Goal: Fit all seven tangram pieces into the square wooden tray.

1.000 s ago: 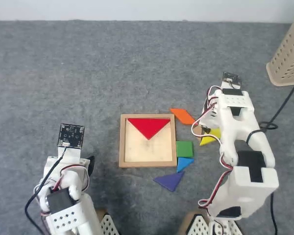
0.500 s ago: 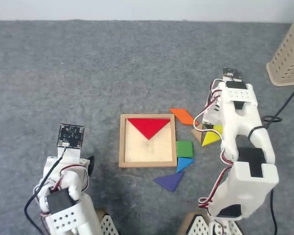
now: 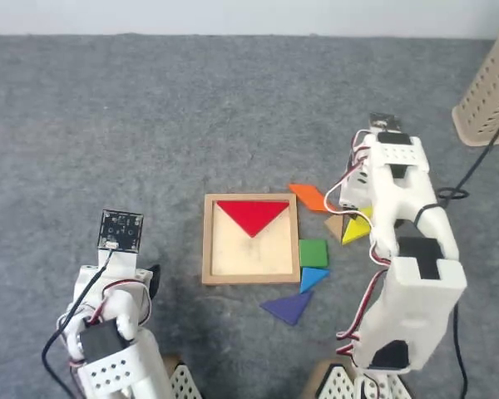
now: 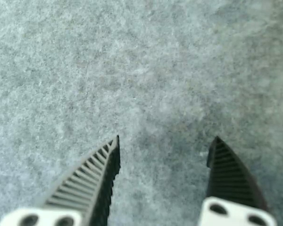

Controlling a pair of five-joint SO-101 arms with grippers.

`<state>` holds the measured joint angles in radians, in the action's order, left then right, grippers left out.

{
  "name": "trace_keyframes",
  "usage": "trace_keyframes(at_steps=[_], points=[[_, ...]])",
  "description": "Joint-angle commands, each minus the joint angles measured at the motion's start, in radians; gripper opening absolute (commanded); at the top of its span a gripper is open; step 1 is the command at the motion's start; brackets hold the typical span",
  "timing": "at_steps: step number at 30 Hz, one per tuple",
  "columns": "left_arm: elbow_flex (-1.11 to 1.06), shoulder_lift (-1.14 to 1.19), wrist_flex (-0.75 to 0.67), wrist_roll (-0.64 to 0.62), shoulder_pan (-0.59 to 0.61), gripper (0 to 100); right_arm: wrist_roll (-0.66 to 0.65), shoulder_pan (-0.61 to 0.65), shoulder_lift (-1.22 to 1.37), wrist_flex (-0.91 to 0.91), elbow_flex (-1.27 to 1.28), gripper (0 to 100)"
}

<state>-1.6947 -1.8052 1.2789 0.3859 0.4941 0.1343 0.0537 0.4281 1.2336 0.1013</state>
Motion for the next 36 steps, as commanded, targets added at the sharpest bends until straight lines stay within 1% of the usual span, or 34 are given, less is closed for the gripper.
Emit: trace_keyframes(at_steps=[1,5,9,14,21,26,29,36], points=[[0.008,-0.015,0.005,0.011,0.003,28,-0.02,0.044,0.004,0.002,-0.009,31.8],[0.008,-0.015,0.005,0.011,0.003,28,-0.064,0.079,0.031,0.002,-0.011,31.8],[0.008,-0.015,0.005,0.011,0.003,28,-0.063,0.07,0.036,0.005,-0.025,31.2],[0.008,-0.015,0.005,0.011,0.003,28,-0.068,0.044,0.019,0.005,-0.04,17.7],[0.008,-0.015,0.005,0.011,0.003,28,-0.069,0.035,-0.064,0.028,-0.04,11.0],[0.008,-0.015,0.005,0.011,0.003,28,-0.081,0.035,-0.154,0.042,-0.035,0.2],[0.008,-0.015,0.005,0.011,0.003,28,-0.137,0.042,-0.196,0.067,-0.035,0.6],[0.008,-0.015,0.005,0.011,0.003,28,-0.147,0.048,-0.315,0.114,-0.035,0.6]])
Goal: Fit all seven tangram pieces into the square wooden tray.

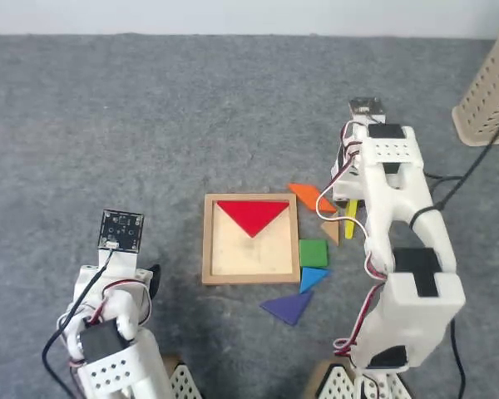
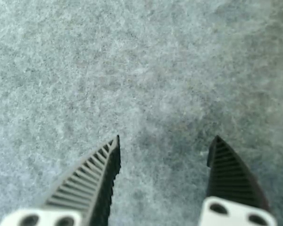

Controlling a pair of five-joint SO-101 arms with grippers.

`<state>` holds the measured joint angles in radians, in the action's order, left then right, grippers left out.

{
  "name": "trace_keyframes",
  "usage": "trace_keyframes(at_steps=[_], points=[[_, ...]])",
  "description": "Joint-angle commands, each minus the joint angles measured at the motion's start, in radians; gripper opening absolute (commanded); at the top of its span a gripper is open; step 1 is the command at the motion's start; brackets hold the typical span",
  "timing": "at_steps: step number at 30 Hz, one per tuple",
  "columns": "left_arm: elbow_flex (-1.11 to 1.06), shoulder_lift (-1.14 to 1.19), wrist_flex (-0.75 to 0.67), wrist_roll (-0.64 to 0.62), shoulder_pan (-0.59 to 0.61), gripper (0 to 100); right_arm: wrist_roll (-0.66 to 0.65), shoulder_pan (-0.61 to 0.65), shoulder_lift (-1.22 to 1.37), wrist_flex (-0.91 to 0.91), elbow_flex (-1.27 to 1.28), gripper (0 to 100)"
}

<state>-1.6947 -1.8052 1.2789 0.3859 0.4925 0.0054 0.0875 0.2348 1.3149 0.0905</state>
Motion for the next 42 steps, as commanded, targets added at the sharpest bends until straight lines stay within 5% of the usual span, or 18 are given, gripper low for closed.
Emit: trace_keyframes(at_steps=[1,16,29,42], points=[[0.008,-0.015,0.005,0.011,0.005,28,-0.018,0.027,-0.148,0.045,-0.025,0.6],[0.008,-0.015,0.005,0.011,0.005,28,-0.1,0.492,-0.41,-0.194,0.301,0.6],[0.008,-0.015,0.005,0.011,0.005,28,0.124,0.464,-0.128,-0.085,0.083,0.6],[0.008,-0.015,0.005,0.011,0.003,28,0.135,0.576,-0.111,-0.137,0.071,0.6]])
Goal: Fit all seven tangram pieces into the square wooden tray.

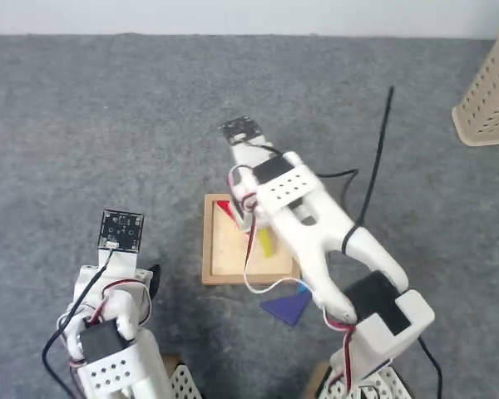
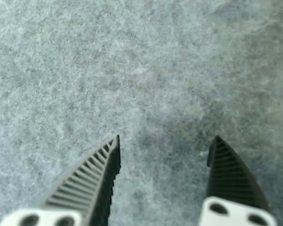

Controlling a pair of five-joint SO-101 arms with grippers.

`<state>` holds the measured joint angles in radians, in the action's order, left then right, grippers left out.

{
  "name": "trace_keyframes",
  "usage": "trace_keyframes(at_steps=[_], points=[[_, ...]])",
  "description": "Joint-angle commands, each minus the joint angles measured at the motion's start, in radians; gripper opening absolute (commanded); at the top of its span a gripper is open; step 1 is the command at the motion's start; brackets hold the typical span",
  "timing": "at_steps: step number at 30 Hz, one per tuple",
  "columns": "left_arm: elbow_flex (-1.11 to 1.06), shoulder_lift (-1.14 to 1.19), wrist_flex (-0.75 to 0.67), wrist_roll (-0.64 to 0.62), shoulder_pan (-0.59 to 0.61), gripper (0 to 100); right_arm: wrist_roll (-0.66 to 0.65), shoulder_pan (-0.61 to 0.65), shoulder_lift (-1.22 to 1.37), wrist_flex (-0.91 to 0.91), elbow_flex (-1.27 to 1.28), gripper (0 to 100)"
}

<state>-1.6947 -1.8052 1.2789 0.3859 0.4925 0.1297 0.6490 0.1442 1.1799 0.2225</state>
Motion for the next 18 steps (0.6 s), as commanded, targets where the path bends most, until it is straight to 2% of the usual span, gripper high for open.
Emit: trace_keyframes(at_steps=[1,8,18], points=[[0.008,-0.015,0.005,0.011,0.003,28,0.011,0.008,-0.021,0.004,-0.061,0.6],[0.008,-0.015,0.005,0.011,0.003,28,0.014,-0.016,-0.021,0.005,-0.06,0.6],[0.008,-0.015,0.005,0.011,0.002,28,0.015,0.067,0.05,-0.028,-0.077,0.6]])
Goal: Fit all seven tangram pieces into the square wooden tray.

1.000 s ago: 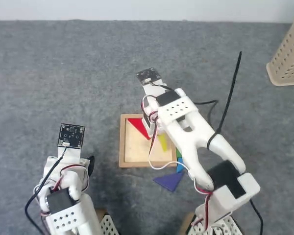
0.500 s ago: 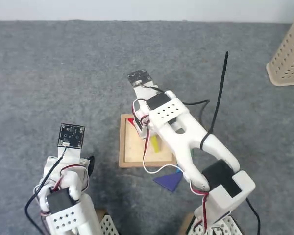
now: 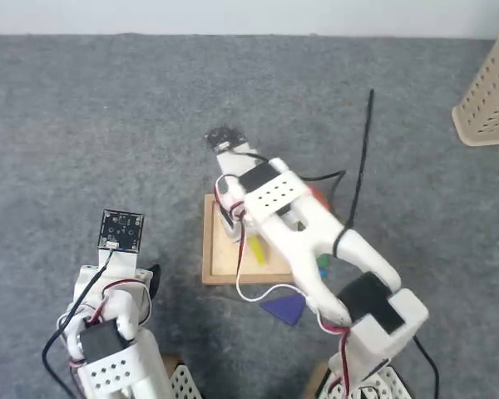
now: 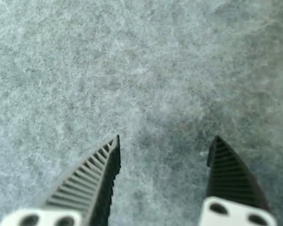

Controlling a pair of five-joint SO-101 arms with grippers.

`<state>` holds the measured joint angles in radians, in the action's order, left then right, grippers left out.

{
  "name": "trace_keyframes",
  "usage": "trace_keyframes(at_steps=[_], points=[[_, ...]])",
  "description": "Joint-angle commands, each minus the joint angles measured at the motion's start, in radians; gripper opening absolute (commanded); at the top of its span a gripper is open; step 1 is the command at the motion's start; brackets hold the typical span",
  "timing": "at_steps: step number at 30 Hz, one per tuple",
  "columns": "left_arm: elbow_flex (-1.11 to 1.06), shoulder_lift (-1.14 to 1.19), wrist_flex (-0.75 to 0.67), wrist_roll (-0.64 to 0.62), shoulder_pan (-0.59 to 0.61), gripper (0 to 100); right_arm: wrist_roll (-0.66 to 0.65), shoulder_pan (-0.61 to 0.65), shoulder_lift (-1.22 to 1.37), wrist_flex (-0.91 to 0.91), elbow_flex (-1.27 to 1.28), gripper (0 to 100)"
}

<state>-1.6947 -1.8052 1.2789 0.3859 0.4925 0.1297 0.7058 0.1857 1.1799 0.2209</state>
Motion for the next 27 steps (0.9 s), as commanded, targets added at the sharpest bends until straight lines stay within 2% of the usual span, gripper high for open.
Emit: trace_keyframes(at_steps=[1,10,14,19,27], points=[[0.008,-0.015,0.005,0.011,0.002,28,0.015,0.01,0.027,-0.036,-0.084,0.6],[0.008,-0.015,0.005,0.011,0.002,28,0.114,0.096,0.104,0.062,-0.252,0.6],[0.008,-0.015,0.005,0.011,0.002,28,0.209,0.113,0.139,0.058,-0.272,1.2],[0.008,-0.015,0.005,0.011,0.002,28,0.33,0.117,0.194,0.099,-0.308,11.0],[0.008,-0.015,0.005,0.011,0.002,28,0.321,0.091,0.225,0.143,-0.354,10.6]])
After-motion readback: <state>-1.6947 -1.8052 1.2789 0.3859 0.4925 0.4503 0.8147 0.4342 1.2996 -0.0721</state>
